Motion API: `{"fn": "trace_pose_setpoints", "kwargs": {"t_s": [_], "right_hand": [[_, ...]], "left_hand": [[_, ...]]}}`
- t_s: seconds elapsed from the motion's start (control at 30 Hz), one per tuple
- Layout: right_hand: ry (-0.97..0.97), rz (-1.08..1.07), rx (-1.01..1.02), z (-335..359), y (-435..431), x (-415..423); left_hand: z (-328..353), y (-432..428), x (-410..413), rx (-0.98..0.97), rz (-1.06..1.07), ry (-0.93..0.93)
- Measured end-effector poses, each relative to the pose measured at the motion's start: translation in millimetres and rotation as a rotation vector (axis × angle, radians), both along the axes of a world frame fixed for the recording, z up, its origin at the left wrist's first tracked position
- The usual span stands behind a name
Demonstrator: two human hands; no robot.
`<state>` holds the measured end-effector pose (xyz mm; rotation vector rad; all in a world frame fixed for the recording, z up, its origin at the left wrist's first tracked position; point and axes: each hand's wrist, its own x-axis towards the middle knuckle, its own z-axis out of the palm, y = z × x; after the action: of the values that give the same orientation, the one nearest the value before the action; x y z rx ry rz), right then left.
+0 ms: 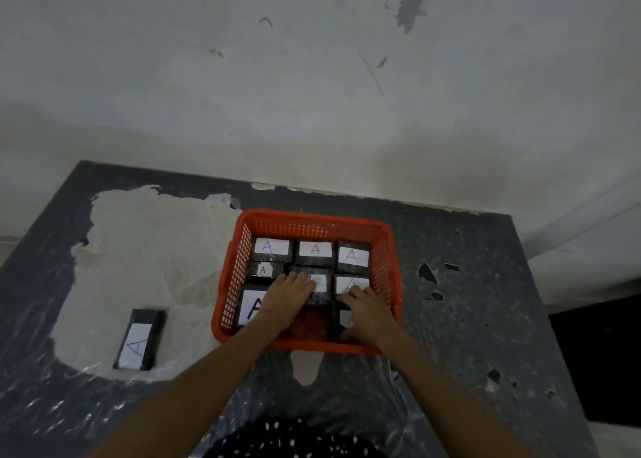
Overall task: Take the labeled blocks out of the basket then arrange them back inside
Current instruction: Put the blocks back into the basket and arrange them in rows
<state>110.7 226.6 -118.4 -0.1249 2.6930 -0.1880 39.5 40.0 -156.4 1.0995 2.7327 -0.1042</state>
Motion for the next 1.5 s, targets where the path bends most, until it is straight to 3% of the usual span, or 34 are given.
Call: {"fn": "trace_pose_setpoints", "kwargs": {"t_s": [0.23, 0.7, 0.83, 1.03, 1.5], "right_hand": [[-0.157, -0.173, -0.218, 12, 15, -21], [-0.269, -0.229, -0.145, 16, 7, -35], [-0.218, -0.235, -0.113, 14, 3, -33], [0.012, -0.232, -0.121, 6, 0, -20], [-0.065, -0.417, -0.257, -6, -4, -13]], "left_hand": [[-4, -5, 3, 0.095, 0.05, -0.035], [2, 0, 9, 0.075, 0.103, -0.046], [5, 2, 8, 0.084, 0.116, -0.071], [15, 19, 8, 0.14, 0.217, -0.161], [2, 36, 28, 0.082, 0.321, -0.219]]}}
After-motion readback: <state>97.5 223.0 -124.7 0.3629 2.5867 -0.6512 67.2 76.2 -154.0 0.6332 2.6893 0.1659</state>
